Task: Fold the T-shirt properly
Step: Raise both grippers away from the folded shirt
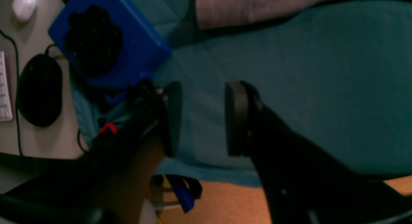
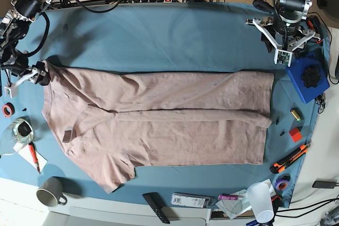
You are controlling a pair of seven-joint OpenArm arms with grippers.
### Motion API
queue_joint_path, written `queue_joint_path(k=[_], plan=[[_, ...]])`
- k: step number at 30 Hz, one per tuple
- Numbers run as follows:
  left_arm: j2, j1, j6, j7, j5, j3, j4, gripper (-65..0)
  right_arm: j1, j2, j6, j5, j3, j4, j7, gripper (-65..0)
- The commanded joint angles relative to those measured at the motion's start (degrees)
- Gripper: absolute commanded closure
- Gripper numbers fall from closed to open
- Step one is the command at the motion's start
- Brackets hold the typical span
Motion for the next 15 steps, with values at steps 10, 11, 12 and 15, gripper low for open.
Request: queue_joint_path(k=[10,11,12,15], plan=[[-0.3,0.2,0.0,-1.3,0.5,-0.2,1.0,-23.2,0.9,0.9,-2.6,-3.5,0.4,0.8,4.7,-36.4],[-0.3,0.2,0.0,-1.3,0.5,-0.2,1.0,-23.2,0.9,1.0,-2.6,-3.4,0.4,0.1,4.7,-36.4],[-0.3,0.2,0.0,-1.4,0.5,-0.2,1.0,-23.2,0.9,1.0,-2.5,-3.4,0.4,-1.1,4.9,-36.4],[-0.3,0.2,0.0,-1.5,0.5,-0.2,1.0,-23.2,0.9,1.2,-1.6,-3.0,0.4,-7.8,5.9,-36.4]])
